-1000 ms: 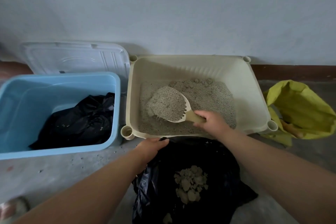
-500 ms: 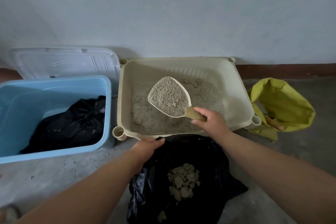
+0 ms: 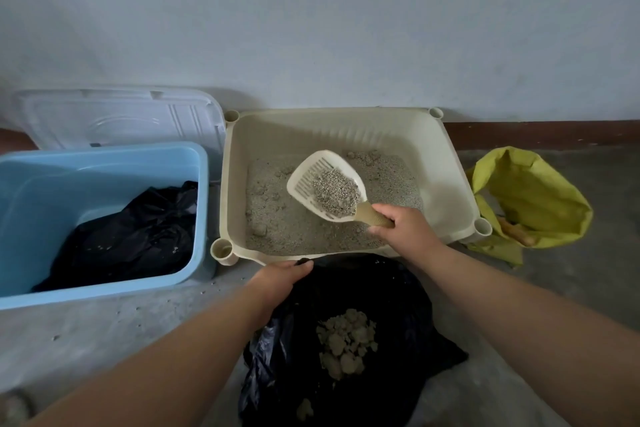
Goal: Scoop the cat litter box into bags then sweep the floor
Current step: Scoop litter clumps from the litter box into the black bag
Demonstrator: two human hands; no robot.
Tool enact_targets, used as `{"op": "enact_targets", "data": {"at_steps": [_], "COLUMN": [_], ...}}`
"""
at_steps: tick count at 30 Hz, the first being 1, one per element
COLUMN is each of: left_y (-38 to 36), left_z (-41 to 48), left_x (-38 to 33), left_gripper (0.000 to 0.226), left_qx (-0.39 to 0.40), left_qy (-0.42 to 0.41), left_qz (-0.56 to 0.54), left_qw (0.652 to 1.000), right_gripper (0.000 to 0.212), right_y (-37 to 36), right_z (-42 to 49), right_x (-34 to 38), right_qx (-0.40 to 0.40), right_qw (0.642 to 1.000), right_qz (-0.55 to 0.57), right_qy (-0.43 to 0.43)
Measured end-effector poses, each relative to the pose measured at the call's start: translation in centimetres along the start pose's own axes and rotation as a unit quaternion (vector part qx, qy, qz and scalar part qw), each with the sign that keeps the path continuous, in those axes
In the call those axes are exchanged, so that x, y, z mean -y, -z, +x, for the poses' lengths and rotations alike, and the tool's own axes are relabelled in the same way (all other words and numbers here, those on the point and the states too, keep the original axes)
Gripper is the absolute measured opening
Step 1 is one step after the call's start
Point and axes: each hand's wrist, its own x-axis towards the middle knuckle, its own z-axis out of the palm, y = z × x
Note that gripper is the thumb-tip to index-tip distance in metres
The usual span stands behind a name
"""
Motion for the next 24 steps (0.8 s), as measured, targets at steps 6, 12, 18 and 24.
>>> {"op": "enact_targets", "data": {"at_steps": [6,12,18,24], "left_y": [-0.2,-0.2,-0.3,-0.4], "left_z": [-0.2,-0.1,-0.2,-0.1], "left_x": [-0.3,-0.2,-0.4,-0.1], "left_gripper": [0.017,0.017,0.023,0.032], "left_qx": [0.008,0.001,-0.01,-0.044], "left_qy": [-0.004,0.005,0.011,0.016], "left_qz": [-0.002,-0.007,-0.01,-0.028], "left_qw": [1.0,1.0,1.0,0.999], "right_gripper": [0.054,0.041,0.04,0.031], "right_y": [0.4,1.3,2.2,3.1], "right_z": [0.0,-0.4,-1.5,-4.4], "right_x": [-0.3,-0.5,-0.8,-1.3], "right_qx": [0.006,0.032,0.016,-0.023], "right_qw": [0.999,0.994,0.997,0.992], "right_qz": [-0.05,-0.103,-0.073,-0.079], "right_qy": [0.005,0.019,0.032,0.094]}}
